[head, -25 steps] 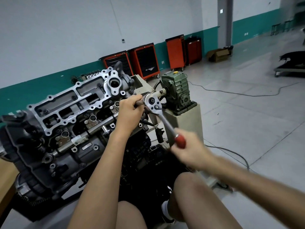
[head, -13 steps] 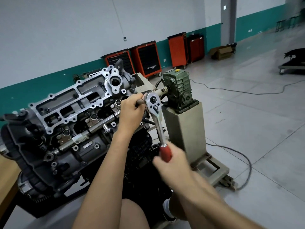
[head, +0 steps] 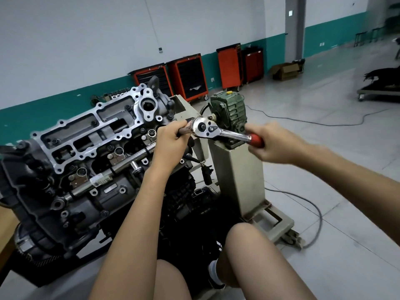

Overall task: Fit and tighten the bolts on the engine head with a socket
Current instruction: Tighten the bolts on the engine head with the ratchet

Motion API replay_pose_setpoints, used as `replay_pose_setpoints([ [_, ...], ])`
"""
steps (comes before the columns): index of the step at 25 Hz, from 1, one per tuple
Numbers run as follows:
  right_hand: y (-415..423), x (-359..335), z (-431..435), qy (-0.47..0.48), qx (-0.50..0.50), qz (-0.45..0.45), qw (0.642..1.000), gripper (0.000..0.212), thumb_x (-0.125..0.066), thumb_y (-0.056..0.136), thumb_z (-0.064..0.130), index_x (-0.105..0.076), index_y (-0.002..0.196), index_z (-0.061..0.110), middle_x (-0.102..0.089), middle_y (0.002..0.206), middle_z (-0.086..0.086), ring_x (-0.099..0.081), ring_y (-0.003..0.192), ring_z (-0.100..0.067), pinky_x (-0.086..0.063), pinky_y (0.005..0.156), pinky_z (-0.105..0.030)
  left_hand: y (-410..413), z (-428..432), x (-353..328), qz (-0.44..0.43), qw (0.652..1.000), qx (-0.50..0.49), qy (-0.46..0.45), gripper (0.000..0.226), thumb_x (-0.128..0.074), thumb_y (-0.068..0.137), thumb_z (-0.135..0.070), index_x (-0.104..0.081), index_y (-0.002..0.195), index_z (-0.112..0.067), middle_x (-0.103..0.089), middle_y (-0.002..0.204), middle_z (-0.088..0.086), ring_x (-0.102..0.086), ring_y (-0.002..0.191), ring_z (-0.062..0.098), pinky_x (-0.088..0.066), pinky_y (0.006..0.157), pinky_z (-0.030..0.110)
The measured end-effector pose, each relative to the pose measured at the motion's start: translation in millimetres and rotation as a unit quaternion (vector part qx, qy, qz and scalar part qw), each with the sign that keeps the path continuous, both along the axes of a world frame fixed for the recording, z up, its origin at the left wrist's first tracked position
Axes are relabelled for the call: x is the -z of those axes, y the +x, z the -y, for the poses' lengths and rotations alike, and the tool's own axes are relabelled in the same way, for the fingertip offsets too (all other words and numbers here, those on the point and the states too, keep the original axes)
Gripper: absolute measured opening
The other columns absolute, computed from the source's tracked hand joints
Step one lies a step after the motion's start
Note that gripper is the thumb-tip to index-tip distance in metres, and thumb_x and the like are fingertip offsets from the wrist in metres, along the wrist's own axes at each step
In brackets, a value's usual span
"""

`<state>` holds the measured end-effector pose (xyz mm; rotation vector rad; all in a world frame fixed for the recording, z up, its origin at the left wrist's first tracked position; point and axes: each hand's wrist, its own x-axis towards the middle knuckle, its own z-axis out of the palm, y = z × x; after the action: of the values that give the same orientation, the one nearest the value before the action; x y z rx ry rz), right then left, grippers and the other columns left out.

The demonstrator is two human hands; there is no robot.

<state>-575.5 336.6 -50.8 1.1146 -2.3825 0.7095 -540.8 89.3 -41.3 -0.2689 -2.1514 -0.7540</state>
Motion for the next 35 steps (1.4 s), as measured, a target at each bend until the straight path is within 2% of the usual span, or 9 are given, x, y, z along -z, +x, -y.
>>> replay_pose_setpoints([
  [2, -4, -3, 5, -0.008, 0.004, -0.031, 0.999, 0.032, -0.063, 0.077, 0.005, -0.037, 0.073, 0.023, -0.040, 0.055, 0.005, -0.039, 0.051, -0.022, -0.031, 0.052, -0.028, 3, 2, 2, 0.008, 1.000, 0.006, 0.022, 0.026, -0.046, 0.089, -0.001, -0.057, 0.068, 0.010, -0.051, 0.059, 0.026, -0.038, 0.049, 0.003, -0.029, 0.046, 0.012],
  [5, 46, 41, 32, -0.161, -0.015, 0.139, 0.977, 0.043, -0.064, 0.077, -0.003, -0.036, 0.065, 0.027, -0.040, 0.053, 0.009, -0.039, 0.046, -0.008, -0.032, 0.049, -0.024, 5, 2, 3, 0.004, 1.000, -0.009, 0.020, 0.025, -0.043, 0.088, 0.005, -0.054, 0.066, 0.012, -0.050, 0.060, 0.029, -0.034, 0.051, 0.004, -0.027, 0.046, 0.016],
  [11, 157, 85, 151, -0.478, -0.081, 0.420, 0.767, 0.016, -0.053, 0.066, 0.016, -0.039, 0.061, 0.024, -0.033, 0.047, 0.008, -0.033, 0.041, -0.015, -0.031, 0.038, -0.025, 2, 6, 5, 0.019, 1.000, -0.012, 0.012, 0.016, -0.053, 0.081, 0.013, -0.050, 0.066, 0.014, -0.051, 0.062, 0.029, -0.040, 0.055, 0.016, -0.038, 0.047, 0.035],
  [14, 136, 83, 117, -0.401, -0.066, 0.381, 0.830, 0.024, -0.057, 0.071, 0.010, -0.041, 0.061, 0.025, -0.035, 0.047, 0.009, -0.032, 0.042, -0.009, -0.031, 0.040, -0.023, 1, 6, 5, 0.021, 1.000, -0.001, 0.013, 0.017, -0.052, 0.082, 0.011, -0.051, 0.065, 0.012, -0.053, 0.062, 0.028, -0.044, 0.053, 0.028, -0.040, 0.046, 0.035],
  [20, 12, 21, 4, -0.045, -0.015, 0.047, 0.998, 0.026, -0.061, 0.079, 0.003, -0.043, 0.075, 0.022, -0.045, 0.056, 0.004, -0.045, 0.049, -0.021, -0.036, 0.049, -0.022, 1, -1, 1, -0.002, 1.000, -0.003, -0.017, 0.025, -0.046, 0.083, -0.007, -0.057, 0.070, 0.012, -0.052, 0.061, 0.024, -0.037, 0.056, 0.021, -0.030, 0.053, 0.034],
  [23, 0, 11, 6, -0.040, 0.003, -0.018, 0.999, 0.014, -0.057, 0.077, 0.013, -0.044, 0.077, 0.017, -0.046, 0.058, 0.000, -0.045, 0.051, -0.026, -0.035, 0.050, -0.030, 3, 1, 2, -0.002, 1.000, -0.004, 0.000, 0.025, -0.047, 0.087, -0.003, -0.055, 0.068, 0.012, -0.049, 0.056, 0.020, -0.033, 0.051, 0.006, -0.027, 0.049, 0.023],
  [26, 53, 56, 39, -0.202, -0.009, 0.156, 0.967, 0.035, -0.064, 0.076, -0.001, -0.039, 0.068, 0.023, -0.040, 0.053, 0.005, -0.037, 0.046, -0.012, -0.033, 0.048, -0.027, 6, 2, 2, -0.003, 1.000, -0.002, 0.014, 0.029, -0.046, 0.086, 0.005, -0.042, 0.057, 0.006, -0.039, 0.049, 0.003, -0.031, 0.047, 0.002, -0.022, 0.045, 0.014],
  [32, 161, 76, 155, -0.473, -0.124, 0.461, 0.741, 0.018, -0.055, 0.065, 0.013, -0.042, 0.058, 0.024, -0.037, 0.044, 0.007, -0.036, 0.036, -0.013, -0.033, 0.037, -0.020, 4, 4, 4, 0.001, 1.000, -0.011, 0.007, 0.021, -0.053, 0.076, 0.015, -0.045, 0.058, 0.009, -0.042, 0.051, 0.004, -0.032, 0.052, 0.005, -0.028, 0.049, 0.027],
  [35, 138, 75, 119, -0.394, -0.094, 0.417, 0.813, 0.031, -0.058, 0.072, 0.002, -0.039, 0.057, 0.022, -0.035, 0.044, 0.009, -0.033, 0.038, -0.009, -0.032, 0.037, -0.020, 3, 7, 2, 0.022, 1.000, -0.002, 0.011, 0.014, -0.053, 0.077, 0.014, -0.051, 0.063, 0.011, -0.053, 0.058, 0.020, -0.042, 0.054, 0.018, -0.035, 0.049, 0.037],
])
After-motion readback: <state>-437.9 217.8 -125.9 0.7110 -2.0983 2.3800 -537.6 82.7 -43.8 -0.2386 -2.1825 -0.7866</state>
